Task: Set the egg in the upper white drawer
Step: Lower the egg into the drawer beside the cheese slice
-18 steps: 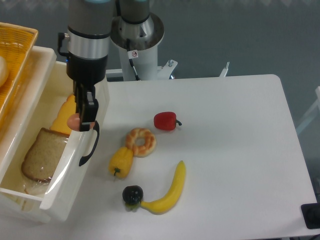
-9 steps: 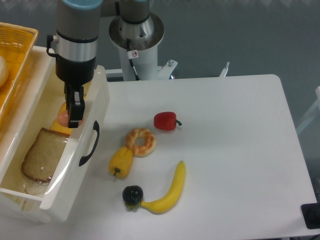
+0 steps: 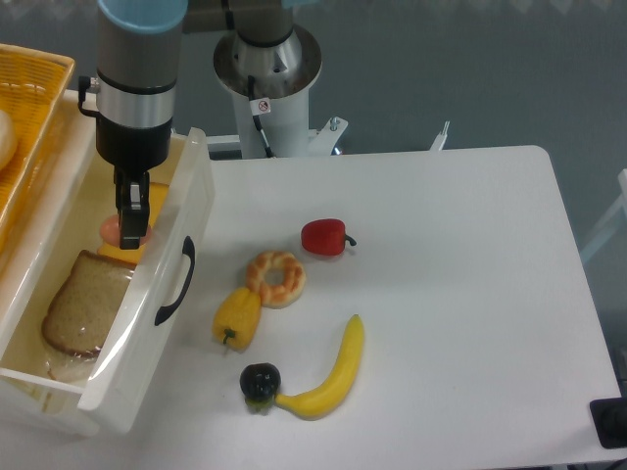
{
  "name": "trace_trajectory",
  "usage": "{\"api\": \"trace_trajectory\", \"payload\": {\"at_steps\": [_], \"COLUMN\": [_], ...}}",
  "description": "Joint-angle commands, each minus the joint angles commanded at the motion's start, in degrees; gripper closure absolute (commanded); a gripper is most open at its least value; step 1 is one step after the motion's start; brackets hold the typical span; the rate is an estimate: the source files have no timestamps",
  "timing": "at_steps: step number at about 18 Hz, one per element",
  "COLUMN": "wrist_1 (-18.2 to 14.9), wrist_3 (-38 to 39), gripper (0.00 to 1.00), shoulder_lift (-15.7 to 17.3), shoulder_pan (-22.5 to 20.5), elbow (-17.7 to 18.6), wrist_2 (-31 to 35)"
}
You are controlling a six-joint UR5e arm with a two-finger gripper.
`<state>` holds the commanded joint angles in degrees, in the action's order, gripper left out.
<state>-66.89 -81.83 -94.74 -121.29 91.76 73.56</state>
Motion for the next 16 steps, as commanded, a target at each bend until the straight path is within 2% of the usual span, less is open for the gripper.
{"api": "trace_trajectory", "payload": {"at_steps": [7, 16], "wrist_1": [0.0, -1.7], "wrist_3": [-0.4, -7.0], "gripper": [0.84, 0.84], "shoulder_lift": [-0.4, -1.4], "shoulder_pan": [0.8, 1.2], "elbow": [0.9, 1.3], "wrist_2": [0.0, 0.0]}}
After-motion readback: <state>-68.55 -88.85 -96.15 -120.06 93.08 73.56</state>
